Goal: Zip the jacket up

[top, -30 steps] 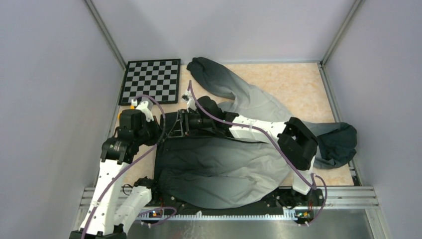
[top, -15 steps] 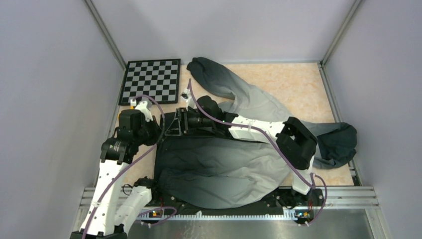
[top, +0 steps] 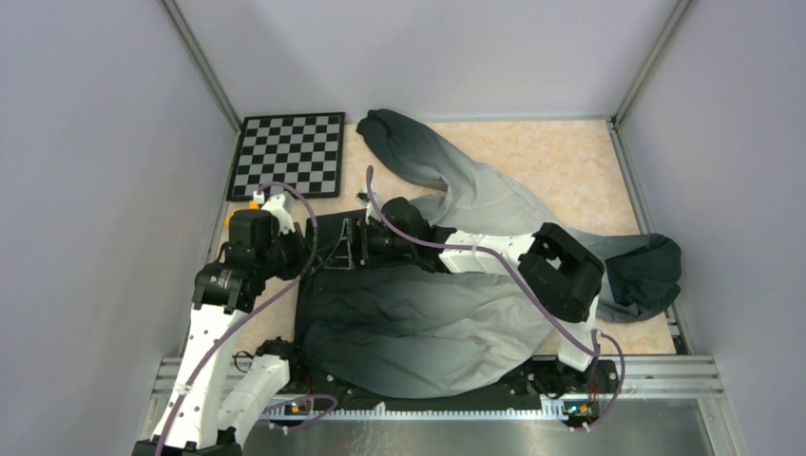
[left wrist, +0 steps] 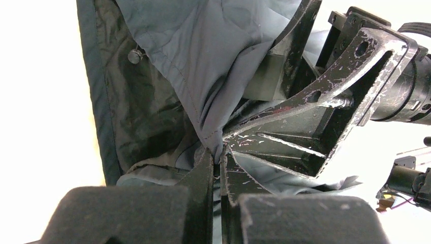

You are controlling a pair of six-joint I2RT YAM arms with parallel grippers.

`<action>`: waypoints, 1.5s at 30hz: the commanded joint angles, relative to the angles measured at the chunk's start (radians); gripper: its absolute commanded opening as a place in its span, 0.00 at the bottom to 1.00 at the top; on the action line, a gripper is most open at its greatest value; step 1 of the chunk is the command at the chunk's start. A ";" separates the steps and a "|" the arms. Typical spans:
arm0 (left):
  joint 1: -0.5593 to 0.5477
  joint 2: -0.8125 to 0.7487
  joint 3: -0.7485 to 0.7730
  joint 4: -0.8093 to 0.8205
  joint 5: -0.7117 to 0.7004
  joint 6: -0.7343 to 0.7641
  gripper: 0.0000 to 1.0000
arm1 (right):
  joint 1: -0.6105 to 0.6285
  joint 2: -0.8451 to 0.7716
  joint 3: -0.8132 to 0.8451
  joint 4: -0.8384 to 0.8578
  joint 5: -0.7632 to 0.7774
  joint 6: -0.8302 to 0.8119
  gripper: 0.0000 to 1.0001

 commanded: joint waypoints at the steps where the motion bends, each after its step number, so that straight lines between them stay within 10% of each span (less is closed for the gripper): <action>1: 0.001 -0.022 0.024 0.077 0.029 -0.005 0.00 | -0.029 -0.066 0.005 -0.151 0.089 -0.092 0.81; 7: 0.001 -0.015 0.022 0.082 0.042 0.002 0.00 | -0.041 -0.179 -0.032 -0.144 -0.021 -0.033 0.90; 45: 0.001 -0.003 0.020 0.097 0.074 -0.001 0.00 | -0.030 -0.084 0.045 0.037 -0.152 0.063 0.18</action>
